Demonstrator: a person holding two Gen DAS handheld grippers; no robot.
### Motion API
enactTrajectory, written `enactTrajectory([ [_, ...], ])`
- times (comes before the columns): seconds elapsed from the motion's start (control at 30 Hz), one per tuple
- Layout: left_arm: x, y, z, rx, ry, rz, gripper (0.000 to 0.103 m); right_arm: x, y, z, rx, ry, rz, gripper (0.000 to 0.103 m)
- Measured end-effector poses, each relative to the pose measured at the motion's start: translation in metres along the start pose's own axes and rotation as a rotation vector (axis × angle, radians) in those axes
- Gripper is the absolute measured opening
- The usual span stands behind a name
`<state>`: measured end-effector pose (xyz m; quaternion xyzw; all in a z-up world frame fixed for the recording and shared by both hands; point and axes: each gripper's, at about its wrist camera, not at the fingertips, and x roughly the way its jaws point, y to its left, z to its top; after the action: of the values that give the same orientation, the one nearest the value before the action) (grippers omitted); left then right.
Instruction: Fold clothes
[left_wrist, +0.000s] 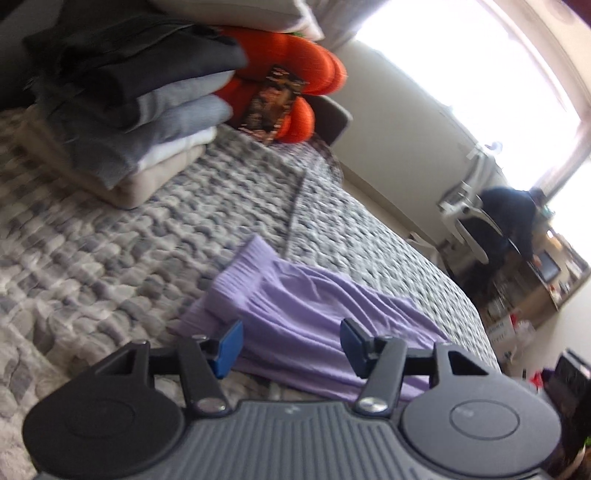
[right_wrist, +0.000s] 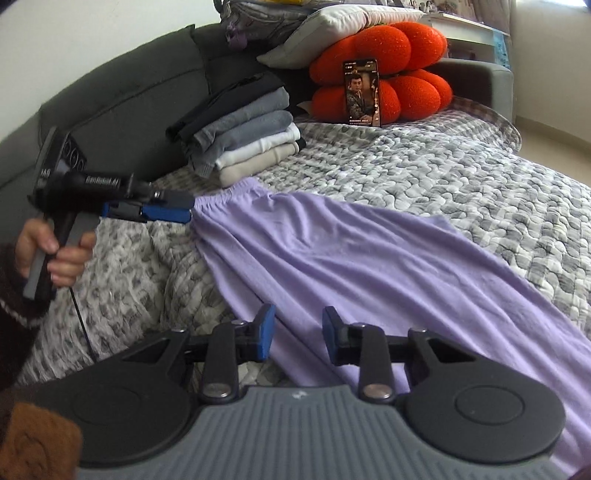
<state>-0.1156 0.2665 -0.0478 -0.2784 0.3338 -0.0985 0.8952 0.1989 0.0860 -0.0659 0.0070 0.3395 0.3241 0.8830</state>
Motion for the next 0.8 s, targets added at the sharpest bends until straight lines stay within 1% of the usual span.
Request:
enactTrajectory([
  [0.07, 0.0, 0.007, 0.003, -0.056, -0.008, 0.016, 0.054, 0.003, 0.0, -0.001, -0.003, 0.011, -0.002, 0.028],
  [0.17, -0.001, 0.011, 0.006, -0.107, -0.032, 0.0, 0.053, 0.004, -0.006, -0.001, 0.024, 0.013, -0.002, 0.028],
  [0.23, 0.001, 0.011, 0.008, -0.116, -0.035, 0.01, 0.052, 0.002, -0.014, -0.002, 0.065, 0.007, 0.015, 0.028],
  [0.3, 0.005, 0.011, 0.009, -0.122, -0.031, 0.038, 0.048, 0.003, -0.018, -0.003, 0.087, 0.01, 0.024, 0.028],
  [0.33, 0.006, 0.012, 0.009, -0.124, -0.032, 0.05, 0.046, 0.003, -0.019, -0.003, 0.096, 0.013, 0.036, 0.028],
  [0.4, 0.007, 0.012, 0.008, -0.126, -0.034, 0.073, 0.037, 0.004, -0.018, -0.004, 0.114, 0.024, 0.078, 0.027],
  [0.43, 0.007, 0.013, 0.007, -0.128, -0.036, 0.084, 0.036, 0.004, -0.016, -0.005, 0.115, 0.033, 0.111, 0.027],
  [0.5, 0.007, 0.013, 0.005, -0.122, -0.037, 0.096, 0.03, 0.006, -0.01, -0.007, 0.103, 0.058, 0.163, 0.026],
  [0.57, 0.007, 0.013, 0.003, -0.114, -0.033, 0.104, 0.027, 0.007, -0.002, -0.008, 0.078, 0.083, 0.179, 0.026],
  [0.63, 0.006, 0.014, 0.001, -0.11, -0.03, 0.108, 0.026, 0.006, 0.002, -0.009, 0.061, 0.086, 0.169, 0.026],
  [0.7, 0.004, 0.014, 0.0, -0.11, -0.032, 0.109, 0.021, 0.008, 0.004, -0.008, 0.045, 0.081, 0.155, 0.026],
  [0.8, 0.003, 0.014, 0.0, -0.108, -0.036, 0.109, 0.018, 0.011, 0.006, -0.007, 0.02, 0.073, 0.133, 0.026],
])
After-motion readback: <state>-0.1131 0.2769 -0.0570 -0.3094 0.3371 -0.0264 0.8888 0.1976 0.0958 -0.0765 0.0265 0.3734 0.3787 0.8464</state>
